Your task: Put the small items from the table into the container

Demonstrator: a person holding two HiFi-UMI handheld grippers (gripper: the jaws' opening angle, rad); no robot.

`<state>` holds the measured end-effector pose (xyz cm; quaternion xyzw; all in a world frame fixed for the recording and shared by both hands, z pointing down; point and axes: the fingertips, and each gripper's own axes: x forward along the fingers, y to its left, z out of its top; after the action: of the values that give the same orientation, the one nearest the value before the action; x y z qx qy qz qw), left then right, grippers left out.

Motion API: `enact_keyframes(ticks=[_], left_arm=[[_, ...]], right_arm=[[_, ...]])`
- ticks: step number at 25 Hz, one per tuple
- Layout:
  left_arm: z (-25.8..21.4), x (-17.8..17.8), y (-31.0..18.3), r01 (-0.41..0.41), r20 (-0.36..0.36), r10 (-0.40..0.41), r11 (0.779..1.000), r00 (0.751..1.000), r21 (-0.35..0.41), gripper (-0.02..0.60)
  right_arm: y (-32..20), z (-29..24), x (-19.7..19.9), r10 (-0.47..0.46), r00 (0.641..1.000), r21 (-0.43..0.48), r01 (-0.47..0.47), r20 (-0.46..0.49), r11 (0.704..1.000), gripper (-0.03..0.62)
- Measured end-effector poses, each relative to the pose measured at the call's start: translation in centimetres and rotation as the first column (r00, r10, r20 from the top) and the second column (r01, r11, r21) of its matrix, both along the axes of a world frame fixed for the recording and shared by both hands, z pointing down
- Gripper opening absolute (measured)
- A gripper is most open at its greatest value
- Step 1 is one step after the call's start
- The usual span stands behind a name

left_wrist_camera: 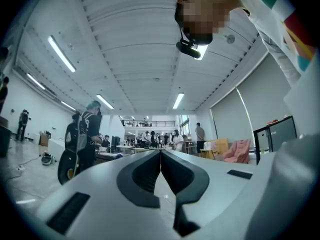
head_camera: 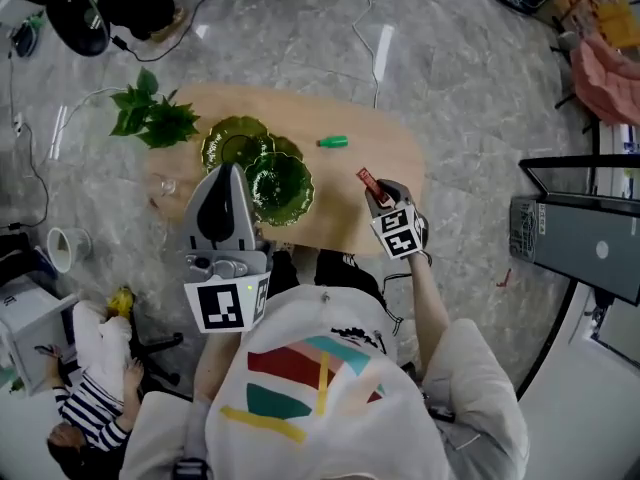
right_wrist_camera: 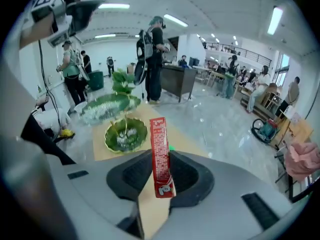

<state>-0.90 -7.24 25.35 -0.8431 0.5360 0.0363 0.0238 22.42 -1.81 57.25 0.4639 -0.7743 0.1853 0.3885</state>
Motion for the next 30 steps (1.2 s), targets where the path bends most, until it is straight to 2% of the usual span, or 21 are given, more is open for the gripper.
enact_keyframes(ticks=[3,6,13,17,22,27,30], left_arm=[[-2.5,-3.1,-0.6,0.055,-0.002,-0.055,0.997,0.998,0.058,0.009],[-4.5,-6.5,-1.3,0.135,-0.016,-0.134,0.985,0.991,0.109,0.009],[-4.5,-11.8,-1.4,0.263,-0.024,-0.262,0.957,0.965,0.124,0.009],[-4.0,-13.2,-1.4,0.296,-0.023,-0.295,0.949,0.955,0.108,0.009],[-2.6,-13.9,-1.8,0.304,-0.021,-0.303,0.95,0.953,0.067,0.009],[0.1,-13.3,-1.9,0.278,0.017,-0.278,0.961,0.96,-0.005,0.009],[2.5,-13.0,-1.9,0.28,0.02,-0.279,0.958,0.96,-0.061,0.009]], right_arm=[[-1.4,-6.4,-3.3,0.007,0.997,0.104,-0.015,0.076,0.994,0.114],[-3.1,-11.3,-6.9,-0.026,0.991,0.194,0.0,0.131,0.981,0.114],[-5.9,-15.9,-13.3,-0.169,0.972,0.296,0.116,0.161,0.948,0.114],[-7.1,-15.9,-14.3,-0.187,0.969,0.289,0.134,0.163,0.948,0.114],[-9.1,-14.8,-15.0,-0.186,0.97,0.258,0.142,0.156,0.956,0.114],[-11.4,-11.9,-15.3,-0.217,0.965,0.206,0.185,0.149,0.961,0.114],[-12.9,-9.1,-15.2,-0.26,0.96,0.175,0.24,0.101,0.955,0.114]])
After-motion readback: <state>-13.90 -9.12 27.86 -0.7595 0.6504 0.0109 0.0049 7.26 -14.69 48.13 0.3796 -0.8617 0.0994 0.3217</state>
